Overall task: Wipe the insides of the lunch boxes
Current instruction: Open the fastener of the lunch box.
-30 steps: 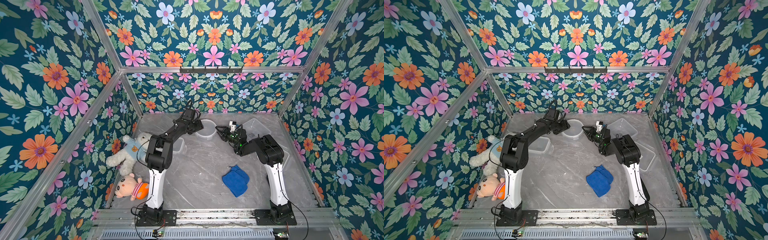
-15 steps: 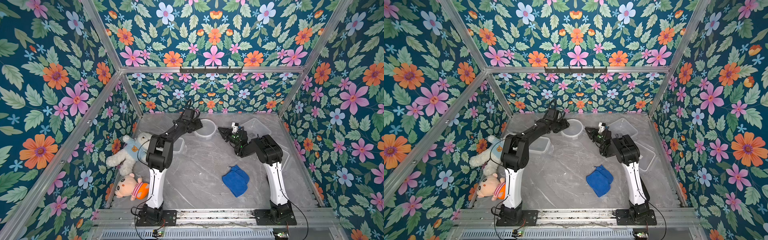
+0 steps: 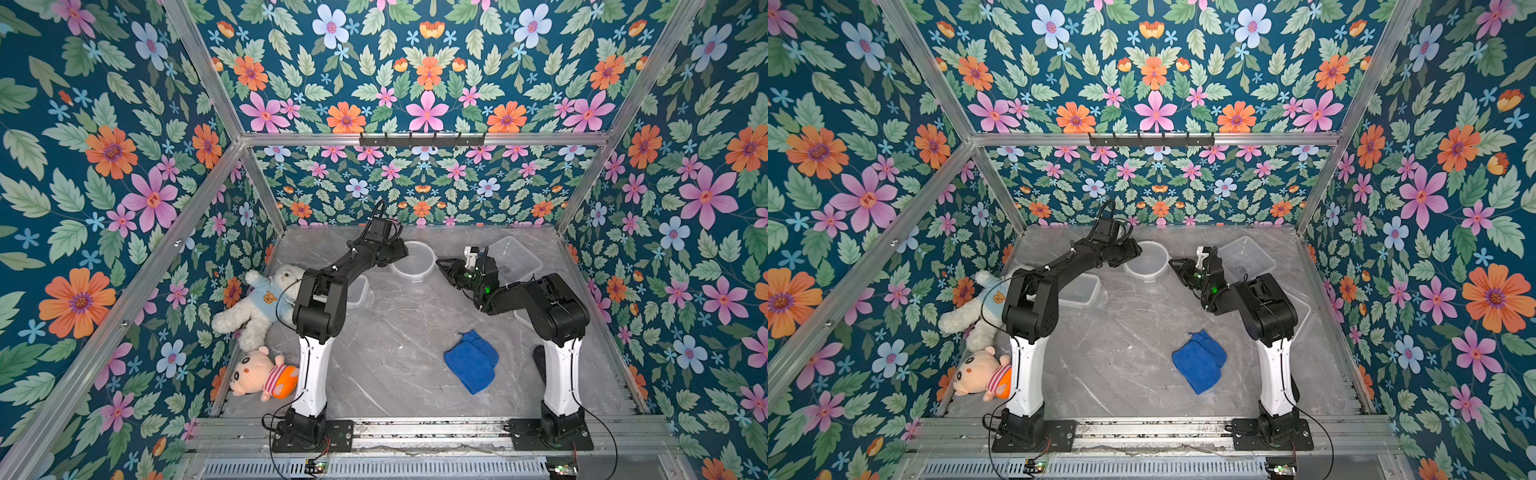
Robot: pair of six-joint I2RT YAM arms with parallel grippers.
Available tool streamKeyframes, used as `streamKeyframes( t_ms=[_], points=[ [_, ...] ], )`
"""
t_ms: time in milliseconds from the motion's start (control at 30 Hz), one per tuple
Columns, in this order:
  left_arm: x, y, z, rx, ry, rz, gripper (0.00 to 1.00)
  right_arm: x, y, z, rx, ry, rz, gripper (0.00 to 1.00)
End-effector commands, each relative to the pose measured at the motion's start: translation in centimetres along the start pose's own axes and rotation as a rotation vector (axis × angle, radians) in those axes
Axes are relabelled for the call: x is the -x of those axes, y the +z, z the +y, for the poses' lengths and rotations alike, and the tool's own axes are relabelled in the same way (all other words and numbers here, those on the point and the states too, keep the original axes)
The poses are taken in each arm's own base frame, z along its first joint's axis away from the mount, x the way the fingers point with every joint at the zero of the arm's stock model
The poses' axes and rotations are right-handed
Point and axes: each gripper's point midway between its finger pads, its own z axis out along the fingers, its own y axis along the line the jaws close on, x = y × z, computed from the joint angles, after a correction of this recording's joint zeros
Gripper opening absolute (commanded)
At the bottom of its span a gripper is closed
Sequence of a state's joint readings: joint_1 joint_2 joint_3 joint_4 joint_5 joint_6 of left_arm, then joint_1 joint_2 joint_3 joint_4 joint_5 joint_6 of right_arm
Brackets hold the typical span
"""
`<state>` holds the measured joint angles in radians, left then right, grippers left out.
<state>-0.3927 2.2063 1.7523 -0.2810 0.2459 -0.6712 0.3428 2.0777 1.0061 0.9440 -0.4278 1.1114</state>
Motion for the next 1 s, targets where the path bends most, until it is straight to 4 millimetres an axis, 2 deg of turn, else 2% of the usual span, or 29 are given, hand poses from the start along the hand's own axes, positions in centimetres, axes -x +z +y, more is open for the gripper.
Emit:
streamKeyframes(
  t_ms=[0, 133, 333, 500, 600, 733, 867, 967],
  points=[
    [-3.4, 0.0, 2.4, 0.103, -0.038, 0.11, 0.68, -1.3, -0.8, 0.3, -0.043, -0.106, 0.014, 0.41],
    [-3.6, -1.1, 2.0, 0.107, -0.06, 0.09, 0.69, -3.2, 0.0, 0.6, -0.048, -0.118, 0.059, 0.3],
    [-5.2, -3.1, 1.4, 0.11, -0.069, 0.103, 0.7, -3.5, 0.9, -0.2, -0.057, -0.09, 0.071, 0.3],
    [-7.0, -5.3, 0.3, 0.107, -0.046, 0.126, 0.72, -1.9, 2.2, 0.5, -0.081, -0.136, 0.074, 0.32],
    [-7.4, -6.4, 0.8, 0.136, -0.041, 0.13, 0.72, -0.3, 3.4, 1.0, -0.076, -0.155, 0.071, 0.33],
    [-7.6, -6.8, 1.2, 0.157, -0.037, 0.132, 0.73, 1.0, 4.8, 1.9, -0.031, -0.167, 0.101, 0.33],
    [-6.5, -6.9, 0.1, 0.14, -0.025, 0.118, 0.73, 1.6, 3.7, 2.6, 0.014, -0.174, 0.106, 0.39],
    [-5.1, -6.9, -0.6, 0.143, -0.005, 0.095, 0.73, 1.0, 2.2, 2.5, 0.017, -0.173, 0.12, 0.42]
  ],
)
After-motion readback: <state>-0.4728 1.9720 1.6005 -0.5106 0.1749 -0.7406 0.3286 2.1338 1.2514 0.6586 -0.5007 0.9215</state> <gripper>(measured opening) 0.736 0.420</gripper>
